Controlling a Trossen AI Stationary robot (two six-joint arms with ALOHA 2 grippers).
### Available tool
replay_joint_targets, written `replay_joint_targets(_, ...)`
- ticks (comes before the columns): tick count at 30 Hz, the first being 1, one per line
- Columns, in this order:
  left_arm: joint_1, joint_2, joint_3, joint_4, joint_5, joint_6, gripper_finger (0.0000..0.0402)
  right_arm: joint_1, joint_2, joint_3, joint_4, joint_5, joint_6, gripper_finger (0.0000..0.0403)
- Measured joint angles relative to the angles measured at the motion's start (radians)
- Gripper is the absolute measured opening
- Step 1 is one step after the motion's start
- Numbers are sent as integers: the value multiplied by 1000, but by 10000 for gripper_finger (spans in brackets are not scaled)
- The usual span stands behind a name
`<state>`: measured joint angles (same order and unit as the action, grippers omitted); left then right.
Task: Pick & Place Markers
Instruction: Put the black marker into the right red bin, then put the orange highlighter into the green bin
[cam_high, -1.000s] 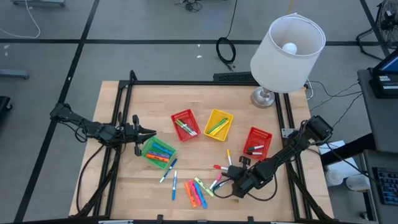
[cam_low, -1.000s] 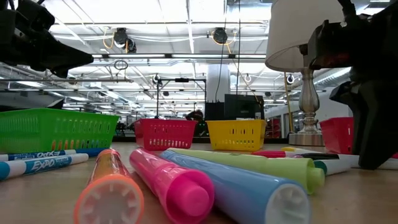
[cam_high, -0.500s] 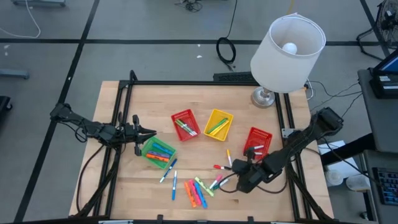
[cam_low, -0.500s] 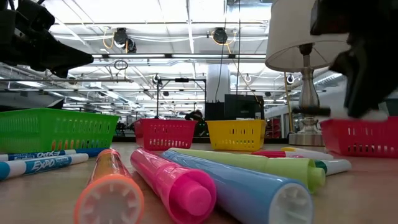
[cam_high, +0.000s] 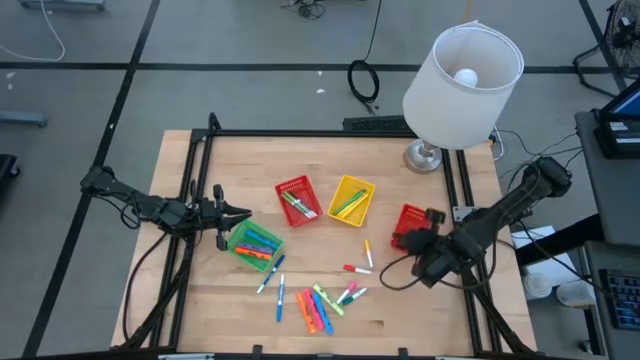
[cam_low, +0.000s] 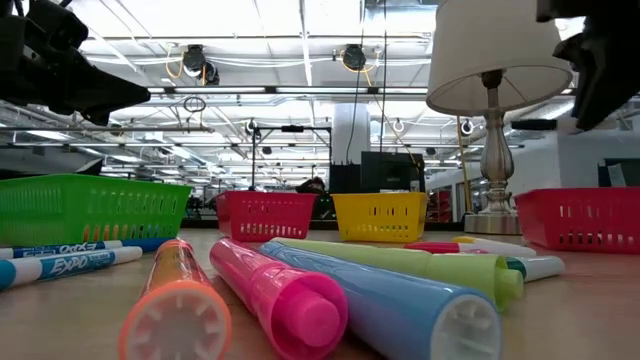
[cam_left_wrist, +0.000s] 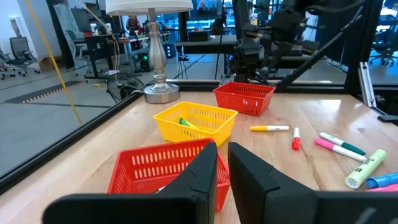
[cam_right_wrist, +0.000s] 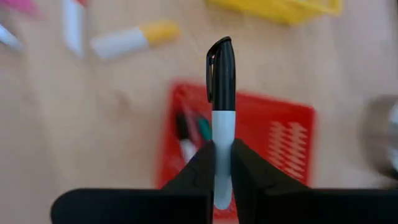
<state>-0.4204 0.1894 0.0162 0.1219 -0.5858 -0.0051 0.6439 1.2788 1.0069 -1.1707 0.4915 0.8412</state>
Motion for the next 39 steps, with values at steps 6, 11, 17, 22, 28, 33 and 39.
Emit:
replay_joint_targets(6,0,0,0,0,0,0,49,-16,1,-13,-114,-100,-168,16)
replay_joint_targets(11,0,0,0,0,0,0,49,-25,2,-86,-73,-152,-370,17)
replay_joint_targets(17,0,0,0,0,0,0,49,-65,2,-169,9,-153,-435,17)
replay_joint_targets(22,0,0,0,0,0,0,49,-94,1,-212,65,-154,-494,17)
replay_joint_targets(28,0,0,0,0,0,0,49,-133,1,-227,72,-154,-515,19)
replay_joint_targets(33,0,0,0,0,0,0,49,-151,1,-227,81,-154,-514,53)
replay_joint_targets(39,0,0,0,0,0,0,49,-160,1,-227,79,-154,-513,96)
